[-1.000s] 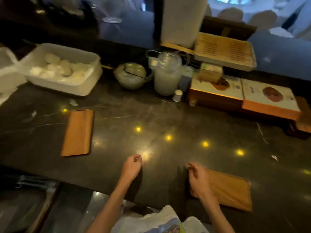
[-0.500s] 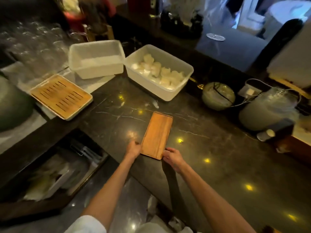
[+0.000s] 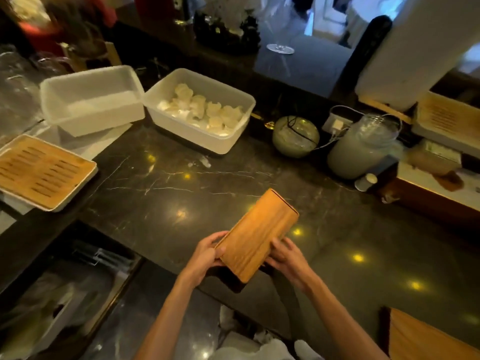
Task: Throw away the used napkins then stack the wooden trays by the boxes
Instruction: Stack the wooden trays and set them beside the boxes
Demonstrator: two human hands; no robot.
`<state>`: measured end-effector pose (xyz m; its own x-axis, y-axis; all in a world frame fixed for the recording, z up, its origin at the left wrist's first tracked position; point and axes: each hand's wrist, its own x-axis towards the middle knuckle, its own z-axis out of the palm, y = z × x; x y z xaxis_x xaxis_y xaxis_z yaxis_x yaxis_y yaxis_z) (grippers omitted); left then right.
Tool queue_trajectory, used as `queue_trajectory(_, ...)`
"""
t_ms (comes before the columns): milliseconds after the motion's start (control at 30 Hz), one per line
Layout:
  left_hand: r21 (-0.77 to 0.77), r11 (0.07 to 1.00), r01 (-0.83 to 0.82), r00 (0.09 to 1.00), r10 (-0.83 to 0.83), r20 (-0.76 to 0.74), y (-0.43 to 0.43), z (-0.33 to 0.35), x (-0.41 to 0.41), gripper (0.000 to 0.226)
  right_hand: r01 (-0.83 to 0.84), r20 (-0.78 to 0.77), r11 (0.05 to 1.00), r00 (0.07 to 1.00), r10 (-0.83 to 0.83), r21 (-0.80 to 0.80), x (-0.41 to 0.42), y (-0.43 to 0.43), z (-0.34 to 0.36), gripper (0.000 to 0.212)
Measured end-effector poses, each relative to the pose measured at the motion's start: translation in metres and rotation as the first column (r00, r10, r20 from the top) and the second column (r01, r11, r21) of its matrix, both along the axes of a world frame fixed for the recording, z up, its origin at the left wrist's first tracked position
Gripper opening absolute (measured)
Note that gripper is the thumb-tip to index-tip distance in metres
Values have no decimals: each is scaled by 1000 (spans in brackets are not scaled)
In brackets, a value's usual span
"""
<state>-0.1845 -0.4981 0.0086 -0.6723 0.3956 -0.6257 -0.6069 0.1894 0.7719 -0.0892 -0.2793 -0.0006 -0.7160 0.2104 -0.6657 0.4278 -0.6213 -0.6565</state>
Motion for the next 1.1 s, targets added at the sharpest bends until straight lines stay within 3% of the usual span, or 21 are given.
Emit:
queue_trajectory(100, -22, 974, 226, 972, -226, -61, 27, 12, 17, 40, 258, -2, 965, 966, -258, 55, 47, 56, 15, 44)
queue_trajectory(167, -9, 956, 292, 954, -292, -70, 52, 16, 34, 38, 265, 16, 954, 963, -270, 140, 84, 87, 25, 50)
queue_trajectory(267, 129, 967, 221, 974, -225, 19, 98, 18, 69, 34, 240, 42, 932, 965, -260, 271, 148, 122, 33, 45)
queue_trajectory(333, 235, 964, 126, 980, -158, 120, 132, 20, 102, 39, 317, 30, 899, 940, -341, 302, 193, 141, 38, 36)
queue_trajectory(400, 248, 965, 82, 978, -126, 165, 165, 23, 142, 43, 398, 45, 848, 897, -440, 350, 240, 157, 39, 31)
queue_trajectory(533, 42, 960, 278, 960, -279, 35, 226, 25, 223, 44, 379, 75, 764, 872, -484, 523, 344, 181, 24, 29)
queue_trajectory(700, -297, 763, 574, 759, -632, -158, 285, 11, 292, 38, 360, 109, 625, 804, -585, 693, 436, 205, 10, 44)
queue_trajectory(867, -451, 695, 561, 678, -697, -231, 324, -1, 323, 41, 336, 106, 610, 813, -572, 717, 472, 231, -5, 41)
queue_trajectory(967, -598, 621, 507, 604, -751, -267, 345, -5, 328, 44, 210, 174, 604, 840, -513, 769, 469, 248, -6, 41)
queue_trajectory(1100, -642, 613, 460, 603, -747, -281, 362, -2, 331, 35, 67, 246, 589, 867, -434, 806, 462, 264, -5, 43)
